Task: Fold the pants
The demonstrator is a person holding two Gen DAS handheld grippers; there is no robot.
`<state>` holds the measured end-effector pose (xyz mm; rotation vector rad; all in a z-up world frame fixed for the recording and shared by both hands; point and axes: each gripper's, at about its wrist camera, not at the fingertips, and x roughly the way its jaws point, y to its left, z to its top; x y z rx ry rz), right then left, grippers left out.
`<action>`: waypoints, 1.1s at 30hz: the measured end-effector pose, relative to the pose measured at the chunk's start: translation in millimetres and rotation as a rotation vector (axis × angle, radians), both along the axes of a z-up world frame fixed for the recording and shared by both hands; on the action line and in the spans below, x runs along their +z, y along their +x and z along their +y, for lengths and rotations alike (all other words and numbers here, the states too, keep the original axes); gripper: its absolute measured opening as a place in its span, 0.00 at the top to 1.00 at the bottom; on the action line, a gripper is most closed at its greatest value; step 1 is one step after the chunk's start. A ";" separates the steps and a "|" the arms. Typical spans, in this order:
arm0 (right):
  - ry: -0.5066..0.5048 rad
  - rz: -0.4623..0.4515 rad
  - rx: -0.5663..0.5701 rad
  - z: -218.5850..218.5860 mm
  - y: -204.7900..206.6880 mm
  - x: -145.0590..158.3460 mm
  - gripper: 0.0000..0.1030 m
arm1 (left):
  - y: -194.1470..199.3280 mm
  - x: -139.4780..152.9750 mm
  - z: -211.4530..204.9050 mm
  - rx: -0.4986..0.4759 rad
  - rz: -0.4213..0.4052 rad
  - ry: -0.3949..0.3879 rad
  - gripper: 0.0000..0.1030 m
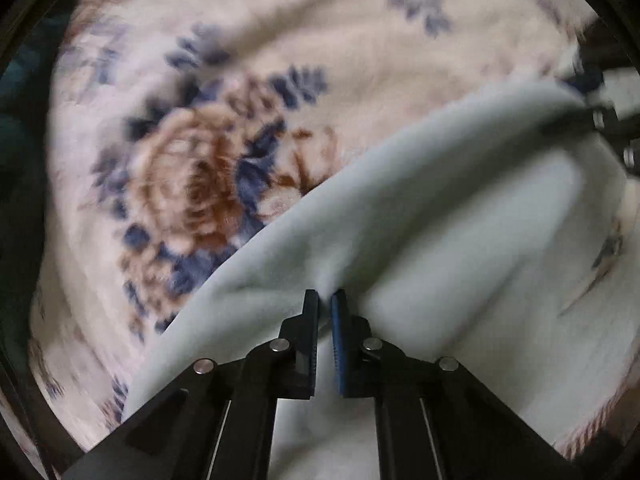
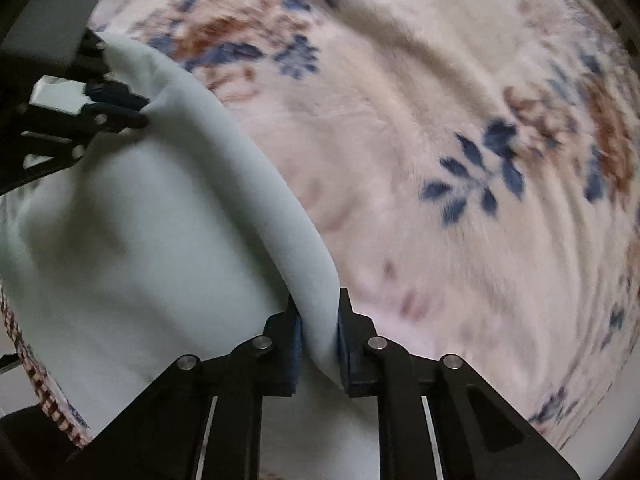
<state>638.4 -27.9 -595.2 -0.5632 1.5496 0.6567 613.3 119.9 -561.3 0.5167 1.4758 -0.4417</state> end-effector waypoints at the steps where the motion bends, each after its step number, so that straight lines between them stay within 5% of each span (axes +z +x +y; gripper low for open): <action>1: 0.018 -0.017 -0.010 -8.4 -11.3 14.5 0.85 | -12.4 11.1 7.1 0.033 -0.004 -0.038 0.96; 5: 0.067 -0.070 -0.032 -33.6 -72.0 66.0 0.85 | -82.1 50.4 36.3 0.160 -0.085 -0.139 0.96; 9: 0.139 -0.021 -0.105 -35.5 -180.8 96.0 0.85 | -195.8 60.6 38.3 0.306 -0.034 -0.189 0.99; 14: 0.167 0.128 -0.346 -37.3 -290.3 56.4 0.84 | -291.4 -3.5 62.2 0.655 0.149 -0.188 0.97; 17: 0.170 0.198 -0.542 -55.8 -320.1 12.7 0.75 | -316.6 4.3 81.6 0.856 0.162 -0.273 0.97; 20: 0.190 0.163 -0.615 -60.2 -324.4 10.9 0.65 | -312.0 35.3 96.3 0.968 0.143 -0.373 0.85; 21: 0.228 0.163 -0.657 -65.5 -324.9 17.8 0.48 | -305.7 47.2 103.7 1.007 0.136 -0.419 0.74; 22: 0.268 0.182 -0.696 -65.9 -319.7 19.8 0.19 | -292.3 60.5 113.8 1.050 0.128 -0.474 0.65; 23: 0.322 0.218 -0.749 -72.0 -317.7 21.5 0.09 | -280.1 70.0 122.5 1.080 0.115 -0.503 0.60; 25: 0.362 0.274 -0.827 -81.3 -312.9 19.3 0.07 | -251.0 79.6 134.5 1.122 0.124 -0.559 0.42; 30: 0.318 0.319 -0.893 -91.8 -301.8 -2.3 0.07 | -173.9 76.7 130.9 1.218 0.212 -0.588 0.38; 33: 0.278 0.305 -0.949 -93.8 -297.9 -12.5 0.07 | -147.5 51.3 122.5 1.263 0.294 -0.507 0.38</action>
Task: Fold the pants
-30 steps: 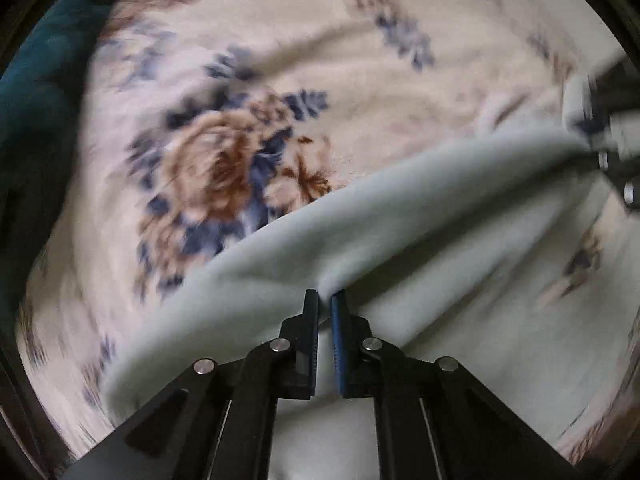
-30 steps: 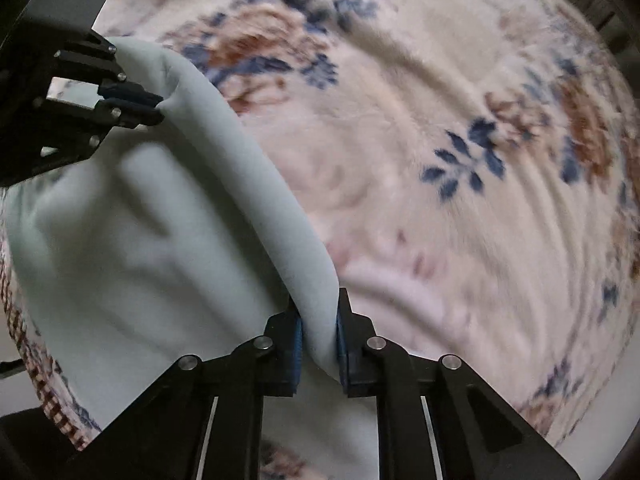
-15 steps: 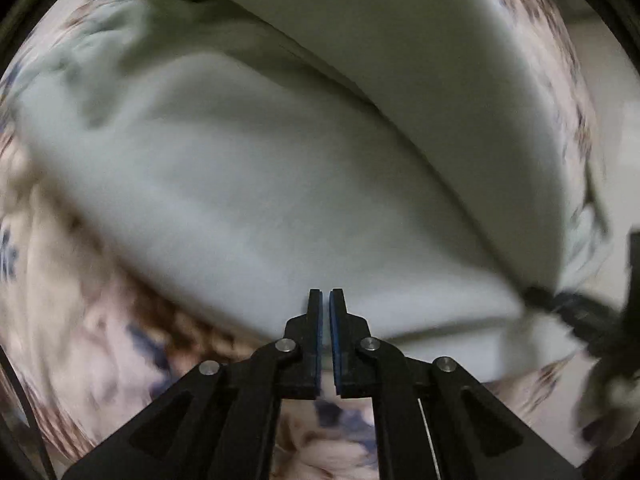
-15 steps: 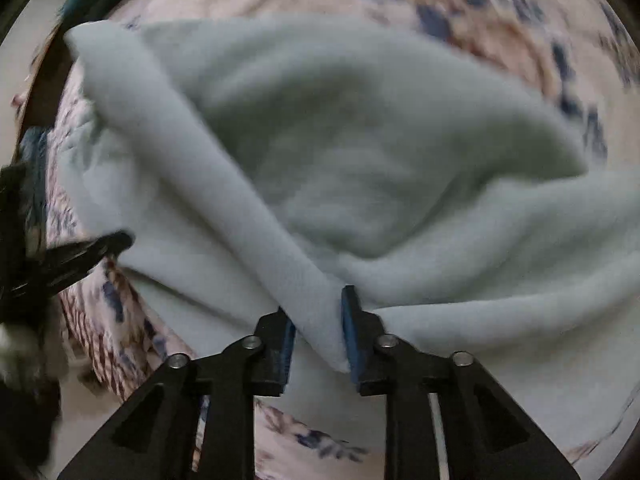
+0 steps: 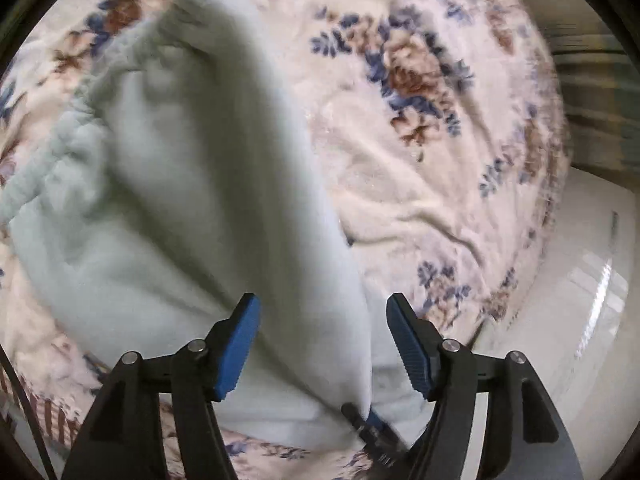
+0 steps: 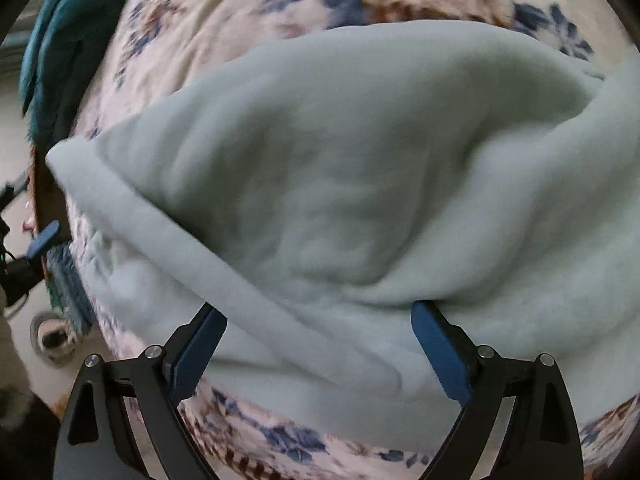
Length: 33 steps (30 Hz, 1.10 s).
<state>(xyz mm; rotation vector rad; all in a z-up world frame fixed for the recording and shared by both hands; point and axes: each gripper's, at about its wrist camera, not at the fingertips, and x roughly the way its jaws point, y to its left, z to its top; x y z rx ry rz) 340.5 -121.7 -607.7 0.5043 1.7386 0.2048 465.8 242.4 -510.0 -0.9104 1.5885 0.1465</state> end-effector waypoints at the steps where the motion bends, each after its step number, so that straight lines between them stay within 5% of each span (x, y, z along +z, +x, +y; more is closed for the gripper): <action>1: -0.008 -0.001 -0.018 -2.4 -0.2 0.3 0.07 | 14.3 -13.6 -6.0 -0.004 0.054 0.029 0.38; 5: -0.029 -0.010 -0.077 -5.6 1.7 0.2 0.07 | 30.1 -42.2 -16.2 -0.040 0.125 0.091 0.38; 6: -0.033 -0.009 -0.088 -7.3 0.1 0.1 0.07 | 31.2 -53.1 -18.8 -0.049 0.145 0.120 0.48; 7: -0.035 -0.010 -0.093 -7.0 -0.5 1.1 0.07 | 29.0 -59.0 -18.8 -0.042 0.159 0.143 0.73; 9: -0.036 -0.013 -0.092 -8.9 -2.2 3.4 0.07 | 18.8 -60.4 -15.9 -0.028 0.128 0.135 0.87; 15: -0.143 -0.155 -0.137 -47.4 2.9 54.8 0.07 | -47.0 -17.6 -8.8 -0.078 -0.074 0.157 0.90; 19: -0.355 -0.217 -0.256 -115.8 21.2 84.1 0.07 | -103.7 -10.6 8.8 0.000 -0.091 0.130 0.92; 23: -0.548 -0.172 -0.325 -182.1 58.2 73.2 0.08 | -149.7 -38.0 25.3 0.073 -0.036 0.175 0.92; 24: -0.544 -0.135 -0.314 -193.2 69.3 61.2 0.12 | -161.4 -47.7 30.6 0.089 -0.015 0.170 0.92; 27: -0.518 -0.030 -0.319 -212.1 82.0 30.4 0.82 | -179.4 -61.5 31.3 0.109 -0.014 0.161 0.92; 30: -0.463 -0.084 -0.441 -226.0 62.7 46.1 0.83 | -182.0 -45.9 22.2 0.084 -0.085 0.200 0.92; 33: -0.411 -0.198 -0.585 -245.2 4.9 92.9 0.83 | -187.6 -36.6 22.2 0.093 -0.127 0.195 0.91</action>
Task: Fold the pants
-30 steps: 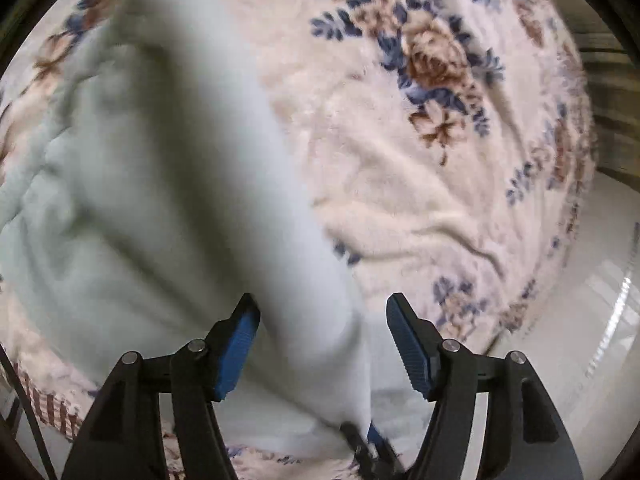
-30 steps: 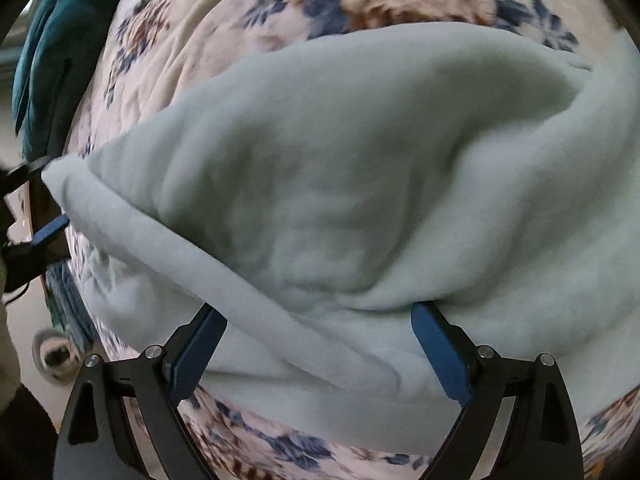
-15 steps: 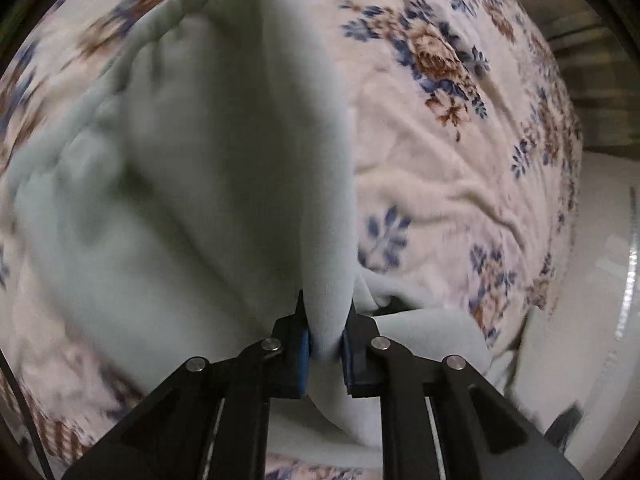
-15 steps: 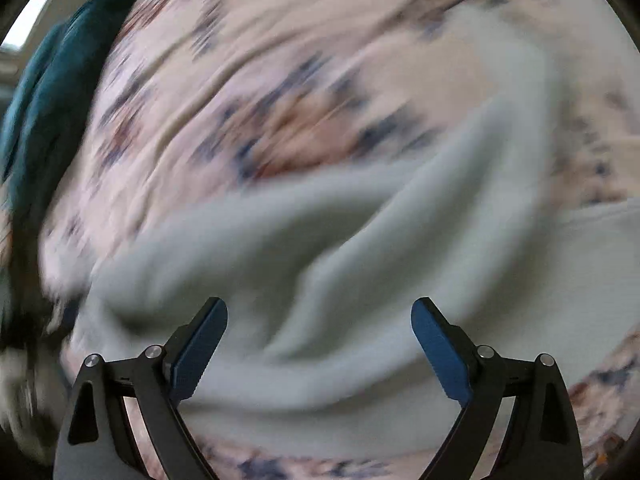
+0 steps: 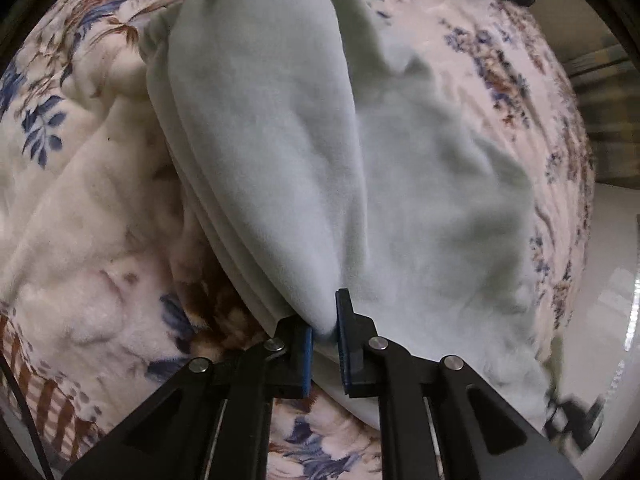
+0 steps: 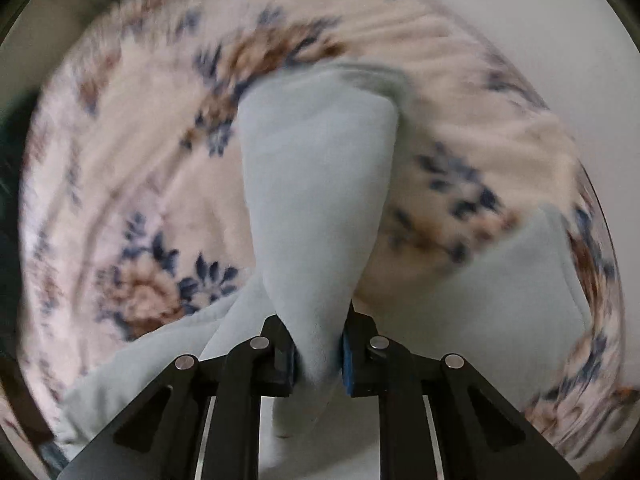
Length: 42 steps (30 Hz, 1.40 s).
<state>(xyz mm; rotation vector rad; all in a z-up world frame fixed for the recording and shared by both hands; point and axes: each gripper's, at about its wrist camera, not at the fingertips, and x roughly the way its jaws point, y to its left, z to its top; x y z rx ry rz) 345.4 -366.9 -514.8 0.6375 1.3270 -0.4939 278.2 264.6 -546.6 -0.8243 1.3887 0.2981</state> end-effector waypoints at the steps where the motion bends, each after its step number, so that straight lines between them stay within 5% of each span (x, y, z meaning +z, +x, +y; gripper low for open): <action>1: 0.016 -0.020 -0.049 -7.5 -19.5 6.2 0.83 | -0.9 -1.3 0.4 0.003 -0.003 -0.004 0.90; 4: 0.161 -0.047 -0.321 -41.1 -113.1 -5.1 0.83 | -3.0 -8.2 2.5 0.003 -0.004 -0.008 0.88; 9: 0.414 0.030 -0.481 -49.1 -187.5 -85.8 0.67 | -9.2 3.5 -7.8 -0.065 -0.042 0.067 0.81; 13: 0.385 -0.067 -0.414 -43.5 -200.5 -78.0 0.27 | -18.1 35.0 -34.3 -0.208 -0.134 0.186 0.62; 18: 0.216 -0.138 -0.419 -70.1 -203.2 -43.7 0.26 | -31.4 40.7 -53.0 -0.198 -0.142 0.165 0.45; 21: 0.216 -0.063 -0.505 -102.5 -201.8 -65.2 0.27 | -32.1 21.8 -63.8 -0.174 -0.083 0.120 0.45; 23: 0.257 -0.058 -0.541 -113.6 -200.5 -84.1 0.40 | -32.2 14.7 -67.6 -0.156 -0.068 0.087 0.45; 24: 0.243 -0.037 -0.527 -114.6 -196.0 -88.4 0.80 | -32.5 13.5 -69.9 -0.151 -0.061 0.078 0.45; 28: 0.060 -0.071 -0.351 -100.8 -179.7 -46.9 0.85 | -38.6 30.2 -70.9 -0.134 -0.108 0.078 0.45; 30: 0.024 -0.060 -0.353 -104.8 -188.6 -42.0 0.85 | -43.8 35.0 -62.1 -0.121 -0.118 0.093 0.45; 33: 0.180 0.058 -0.414 -109.4 -199.9 -81.8 0.77 | -46.9 39.7 -37.3 -0.077 -0.113 0.093 0.45; 36: 0.228 0.031 -0.445 -92.9 -205.9 -72.0 0.70 | -44.7 50.6 -3.1 -0.023 -0.139 0.102 0.45; 40: 0.250 -0.059 -0.355 -15.3 -191.7 -34.1 0.39 | -30.2 59.3 53.7 0.081 -0.178 0.101 0.45; 42: 0.330 -0.071 -0.273 41.4 -173.2 -36.2 0.39 | -18.6 57.7 80.3 0.126 -0.185 0.086 0.45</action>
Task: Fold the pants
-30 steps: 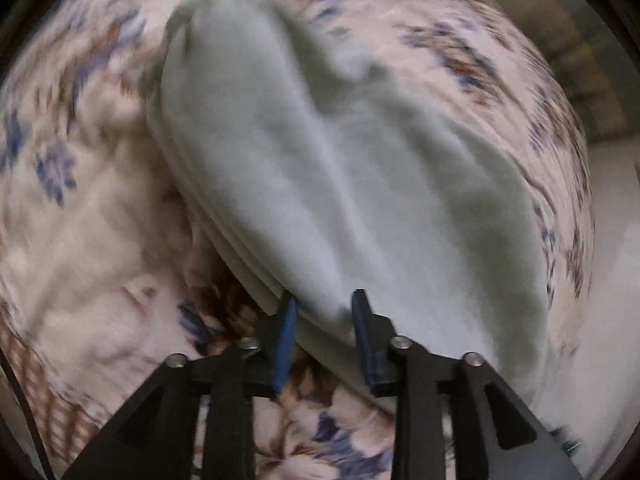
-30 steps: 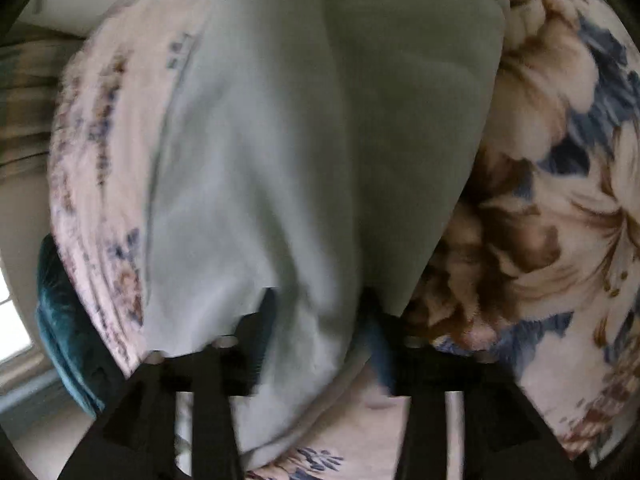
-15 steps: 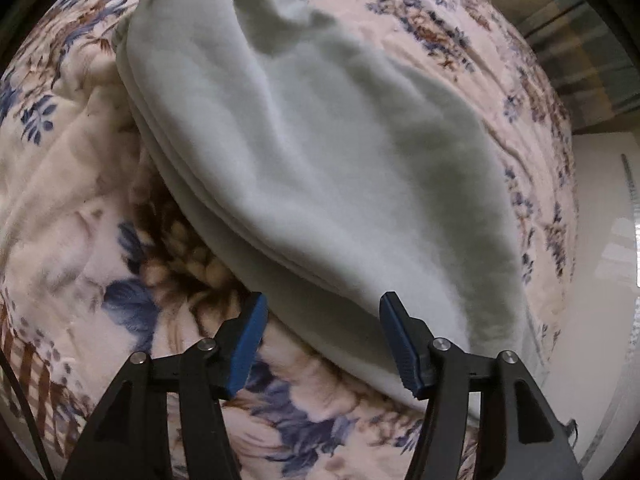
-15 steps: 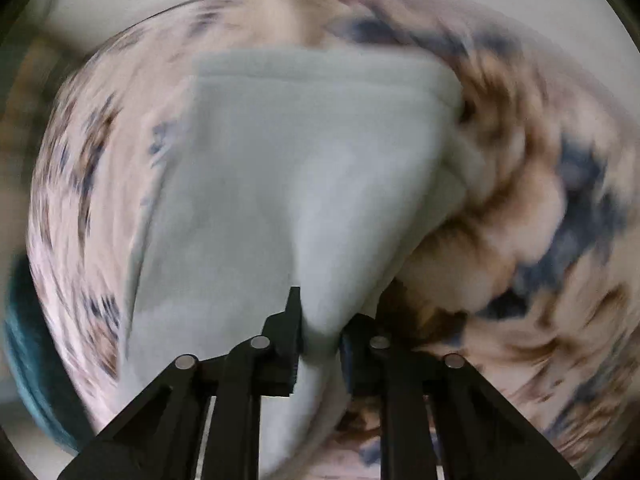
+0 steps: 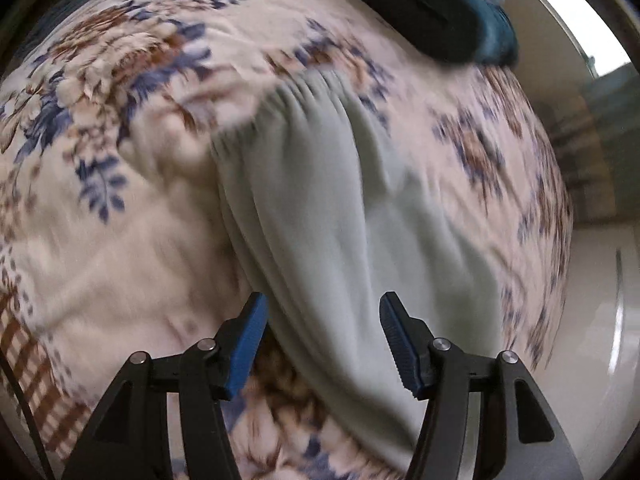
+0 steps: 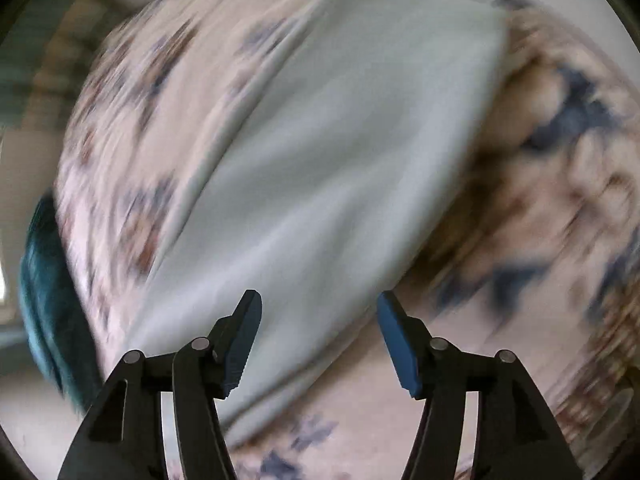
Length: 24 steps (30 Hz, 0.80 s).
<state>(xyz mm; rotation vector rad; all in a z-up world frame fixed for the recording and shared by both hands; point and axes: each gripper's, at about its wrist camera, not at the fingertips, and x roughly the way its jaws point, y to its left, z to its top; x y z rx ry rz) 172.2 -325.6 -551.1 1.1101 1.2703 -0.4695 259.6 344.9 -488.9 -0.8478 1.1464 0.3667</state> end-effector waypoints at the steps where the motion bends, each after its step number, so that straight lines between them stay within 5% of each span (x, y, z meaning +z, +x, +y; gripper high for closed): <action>1: 0.051 -0.010 0.034 23.2 8.1 -5.5 0.39 | 7.5 -2.2 10.6 0.010 0.002 -0.004 0.45; 8: 0.324 -0.002 0.006 147.7 24.3 -68.0 0.39 | 55.3 -48.9 49.3 -0.024 0.105 -0.073 0.45; 11: 0.304 -0.020 -0.032 162.4 34.9 -76.9 0.39 | 66.1 -63.5 52.6 -0.042 0.106 -0.086 0.52; 12: 0.279 -0.021 -0.028 166.3 40.4 -78.8 0.41 | 68.9 -66.0 51.5 -0.058 0.098 -0.064 0.71; 14: 0.258 -0.006 -0.032 169.6 44.4 -84.6 0.65 | 71.0 -60.0 46.7 -0.103 0.075 -0.007 0.80; 15: 0.252 0.016 -0.052 165.2 44.0 -88.8 0.88 | 68.3 -53.6 44.2 -0.124 0.058 0.029 0.82; 18: 0.236 -0.022 -0.064 167.5 43.7 -75.9 0.91 | 56.6 -38.0 42.8 -0.153 0.031 0.106 0.84; 24: 0.155 -0.036 0.065 184.6 21.1 -25.1 0.92 | 21.2 -42.6 68.4 -0.071 0.080 0.087 0.85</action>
